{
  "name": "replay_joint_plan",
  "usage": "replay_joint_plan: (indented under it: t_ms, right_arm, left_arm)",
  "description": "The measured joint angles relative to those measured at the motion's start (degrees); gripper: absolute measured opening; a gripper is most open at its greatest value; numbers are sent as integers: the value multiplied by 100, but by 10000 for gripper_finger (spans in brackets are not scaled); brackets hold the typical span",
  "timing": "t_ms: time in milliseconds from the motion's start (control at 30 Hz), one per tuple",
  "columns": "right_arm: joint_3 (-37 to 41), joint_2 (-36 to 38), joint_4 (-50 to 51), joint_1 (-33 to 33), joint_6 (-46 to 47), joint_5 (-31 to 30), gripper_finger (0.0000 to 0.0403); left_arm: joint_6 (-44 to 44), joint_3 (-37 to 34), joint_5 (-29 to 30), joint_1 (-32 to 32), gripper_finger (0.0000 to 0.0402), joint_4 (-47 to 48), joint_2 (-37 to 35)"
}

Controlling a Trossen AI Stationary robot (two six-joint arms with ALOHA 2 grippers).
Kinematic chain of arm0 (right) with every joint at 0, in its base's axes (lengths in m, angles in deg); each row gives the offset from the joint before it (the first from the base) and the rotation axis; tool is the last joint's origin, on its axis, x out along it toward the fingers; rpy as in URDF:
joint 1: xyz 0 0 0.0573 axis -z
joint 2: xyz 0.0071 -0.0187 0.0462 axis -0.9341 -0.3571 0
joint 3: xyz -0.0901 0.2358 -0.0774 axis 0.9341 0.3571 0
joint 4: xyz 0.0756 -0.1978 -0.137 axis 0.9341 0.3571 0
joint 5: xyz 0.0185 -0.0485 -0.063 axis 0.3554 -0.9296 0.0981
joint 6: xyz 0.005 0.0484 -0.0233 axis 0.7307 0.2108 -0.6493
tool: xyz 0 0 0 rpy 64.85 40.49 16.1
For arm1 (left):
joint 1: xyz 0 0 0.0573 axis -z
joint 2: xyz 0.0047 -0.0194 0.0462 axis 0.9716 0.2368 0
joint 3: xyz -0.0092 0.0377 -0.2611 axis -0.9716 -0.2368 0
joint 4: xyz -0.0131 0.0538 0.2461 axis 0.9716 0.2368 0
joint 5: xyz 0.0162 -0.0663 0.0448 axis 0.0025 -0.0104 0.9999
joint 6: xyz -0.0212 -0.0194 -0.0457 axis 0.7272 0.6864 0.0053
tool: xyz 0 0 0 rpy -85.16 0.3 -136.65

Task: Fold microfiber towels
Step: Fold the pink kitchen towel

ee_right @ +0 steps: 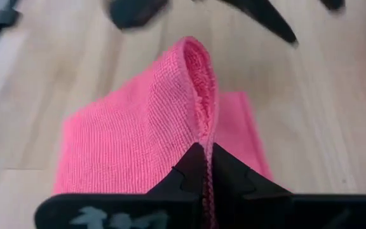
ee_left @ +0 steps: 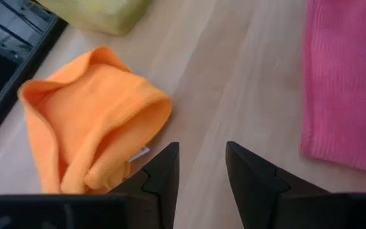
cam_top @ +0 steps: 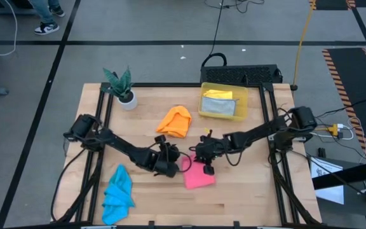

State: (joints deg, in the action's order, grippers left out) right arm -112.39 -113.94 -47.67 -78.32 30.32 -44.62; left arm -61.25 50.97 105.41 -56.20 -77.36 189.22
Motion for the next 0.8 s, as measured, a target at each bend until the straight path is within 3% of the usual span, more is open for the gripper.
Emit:
replay_joint_plan:
  t_ms: [300, 567, 800]
  right_arm:
    - [0, -76, -1, 284, 42, -9, 8]
    - [7, -76, 136, 296, 42, -53, 8]
    - [329, -76, 76, 292, 5, -786, 29]
  left_arm:
    - [8, 1, 107, 253, 131, -28, -94]
    - [-268, 1, 31, 290, 131, -650, -94]
    - [-362, 1, -151, 292, 131, -851, -94]
